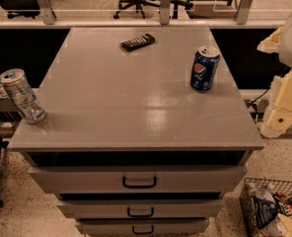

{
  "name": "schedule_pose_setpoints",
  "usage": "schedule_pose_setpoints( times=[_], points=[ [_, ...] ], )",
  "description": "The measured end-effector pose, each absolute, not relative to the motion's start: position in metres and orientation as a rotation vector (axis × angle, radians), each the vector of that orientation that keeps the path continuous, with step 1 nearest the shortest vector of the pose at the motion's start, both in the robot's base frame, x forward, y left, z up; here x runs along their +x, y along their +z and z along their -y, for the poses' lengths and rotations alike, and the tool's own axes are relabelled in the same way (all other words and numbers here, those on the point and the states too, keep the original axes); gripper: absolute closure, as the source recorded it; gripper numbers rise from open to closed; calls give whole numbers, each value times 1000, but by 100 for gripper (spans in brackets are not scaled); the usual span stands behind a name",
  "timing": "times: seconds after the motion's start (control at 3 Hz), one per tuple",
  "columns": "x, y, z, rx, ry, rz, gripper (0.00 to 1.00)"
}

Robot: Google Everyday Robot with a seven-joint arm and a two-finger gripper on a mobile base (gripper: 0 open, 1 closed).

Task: Move pepsi can near rxbar chocolate

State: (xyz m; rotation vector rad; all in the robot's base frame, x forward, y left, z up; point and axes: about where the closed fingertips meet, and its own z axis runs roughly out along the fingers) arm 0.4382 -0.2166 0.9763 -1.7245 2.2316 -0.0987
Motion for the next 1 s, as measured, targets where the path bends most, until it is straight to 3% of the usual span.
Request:
schedule_pose_setpoints(
  times=[0.33, 1.0],
  points=[
    [438, 976, 217, -1724, -99, -2231, 0],
    [503, 953, 236, -1552, -99, -2189, 0]
  ],
)
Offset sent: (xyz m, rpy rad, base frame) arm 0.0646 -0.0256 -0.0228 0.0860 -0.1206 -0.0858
